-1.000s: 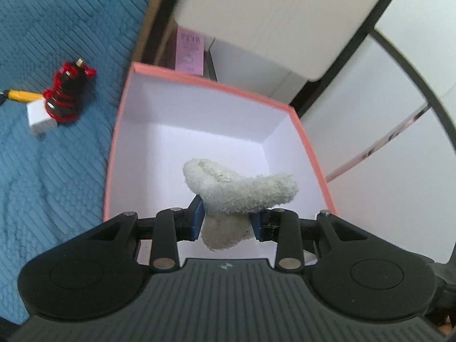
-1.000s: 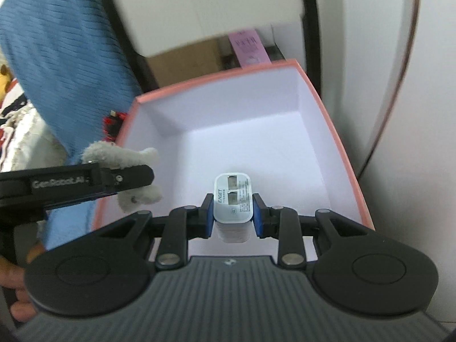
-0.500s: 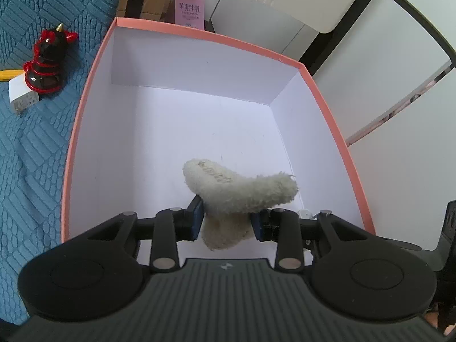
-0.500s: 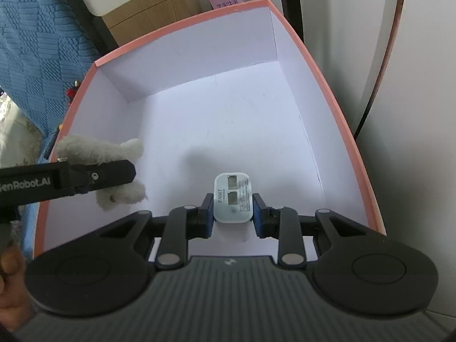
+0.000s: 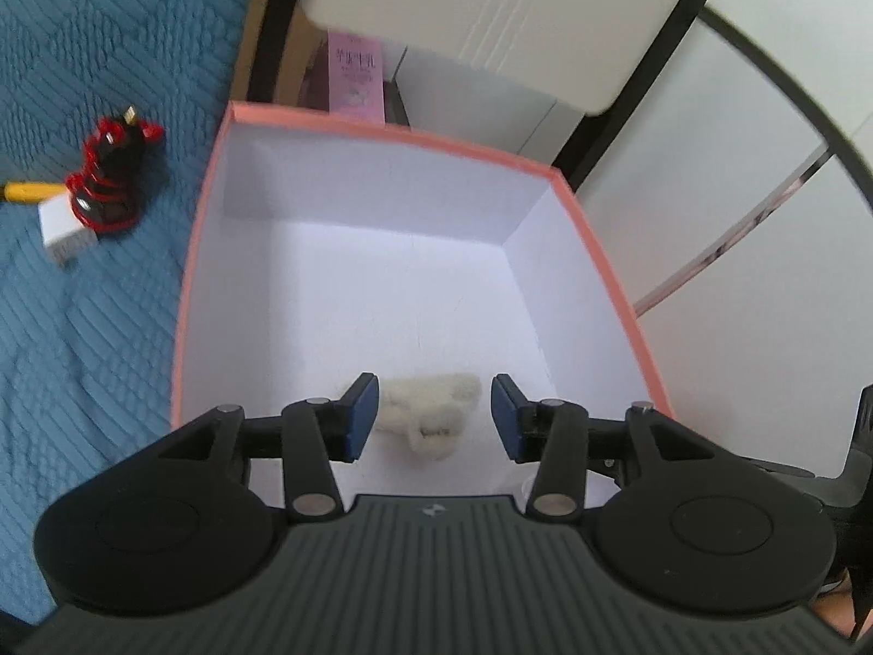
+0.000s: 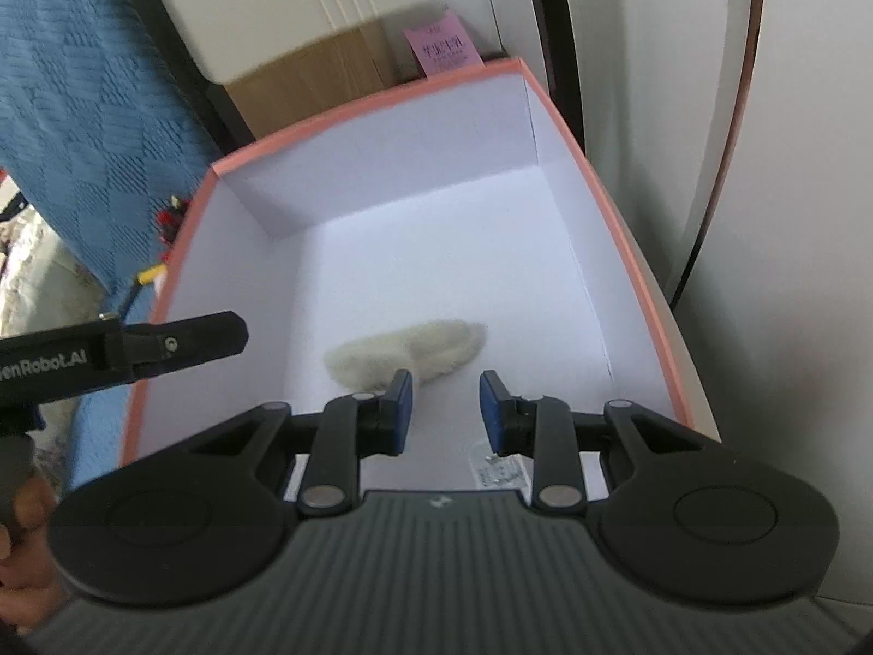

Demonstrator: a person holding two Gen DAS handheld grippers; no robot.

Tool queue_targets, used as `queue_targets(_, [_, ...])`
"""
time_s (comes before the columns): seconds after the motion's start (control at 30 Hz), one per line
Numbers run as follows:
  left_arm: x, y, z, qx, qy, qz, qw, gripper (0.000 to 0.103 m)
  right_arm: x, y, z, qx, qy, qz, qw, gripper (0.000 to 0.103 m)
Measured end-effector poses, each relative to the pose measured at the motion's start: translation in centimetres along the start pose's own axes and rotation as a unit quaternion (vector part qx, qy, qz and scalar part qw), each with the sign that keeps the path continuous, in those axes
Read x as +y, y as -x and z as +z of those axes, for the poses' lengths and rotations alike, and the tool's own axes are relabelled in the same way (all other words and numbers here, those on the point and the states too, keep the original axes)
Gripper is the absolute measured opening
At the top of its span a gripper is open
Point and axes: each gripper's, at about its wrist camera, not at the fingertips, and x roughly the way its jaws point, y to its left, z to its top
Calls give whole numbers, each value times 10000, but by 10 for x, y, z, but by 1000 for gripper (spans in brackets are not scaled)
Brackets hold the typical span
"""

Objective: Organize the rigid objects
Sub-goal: 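Withdraw both tools from the box back toward the chair seat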

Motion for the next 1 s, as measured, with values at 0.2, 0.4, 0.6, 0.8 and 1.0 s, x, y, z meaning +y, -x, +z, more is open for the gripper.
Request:
queue_targets(0.2, [4, 49, 7, -445, -114, 79, 9989, 52, 24, 37, 5, -397, 152, 153, 9990, 31])
queue_targets(0.4, [13, 99, 5, -846, -108, 151, 9962, 52, 54, 77, 5, -839, 311, 331, 9954, 31])
queue_targets(0.6, [33, 151, -10, -1225, -69, 300, 9920, 52, 84, 111, -4, -1116, 478, 514, 9913, 31])
queue_targets(0.8, [55, 191, -29, -1455, -16, 384, 9886, 55, 119, 135, -21, -1319, 698, 652, 9866, 31])
queue_targets(1.0, [74, 224, -50, -1585, 12, 493, 9861, 60, 149, 150, -43, -1445, 895, 747, 9826, 31])
